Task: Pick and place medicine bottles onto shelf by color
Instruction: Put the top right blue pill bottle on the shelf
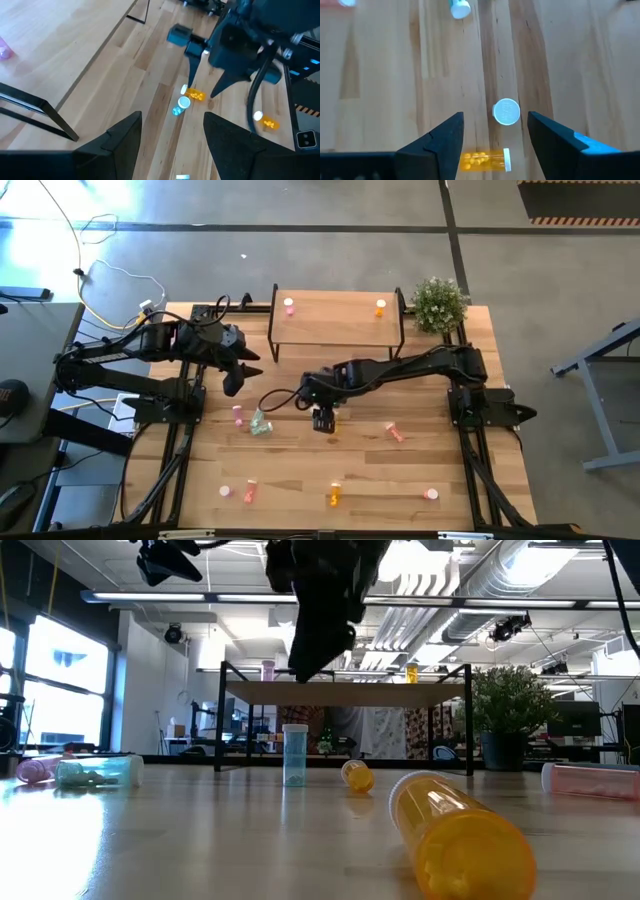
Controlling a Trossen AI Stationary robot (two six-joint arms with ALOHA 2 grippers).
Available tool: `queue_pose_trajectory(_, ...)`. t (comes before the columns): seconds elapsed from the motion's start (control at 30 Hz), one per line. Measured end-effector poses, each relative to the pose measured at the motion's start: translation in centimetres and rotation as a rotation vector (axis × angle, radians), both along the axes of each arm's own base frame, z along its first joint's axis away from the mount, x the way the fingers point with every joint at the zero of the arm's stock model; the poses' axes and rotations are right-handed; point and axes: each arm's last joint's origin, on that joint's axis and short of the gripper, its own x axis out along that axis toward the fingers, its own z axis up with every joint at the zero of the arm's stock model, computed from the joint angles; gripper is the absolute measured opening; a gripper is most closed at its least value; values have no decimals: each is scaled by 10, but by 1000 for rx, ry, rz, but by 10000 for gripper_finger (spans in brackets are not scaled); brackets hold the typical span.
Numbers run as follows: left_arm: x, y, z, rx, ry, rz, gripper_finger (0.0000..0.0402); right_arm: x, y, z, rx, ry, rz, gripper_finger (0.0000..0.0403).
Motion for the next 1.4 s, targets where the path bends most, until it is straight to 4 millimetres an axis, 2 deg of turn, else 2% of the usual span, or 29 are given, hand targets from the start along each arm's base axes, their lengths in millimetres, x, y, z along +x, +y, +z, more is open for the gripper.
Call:
queue_pose_trajectory(0.43, -1, 0, -2, -6, 21, 0, 202, 12, -1, -42, -34, 95, -13, 209)
queue_pose_trajectory(0.63, -1, 0, -2, -6, 21, 0, 202, 16, 0, -54, -35, 115, -16, 209)
queue_pose_trajectory(1.0, -1, 0, -2, -11, 21, 5, 202, 19, -1, -55, -57, 92, -29, 202)
queue_pose_trajectory(1.4, -1, 0, -2, -8, 22, 9, 202, 19, -5, -60, -49, 113, -47, 142)
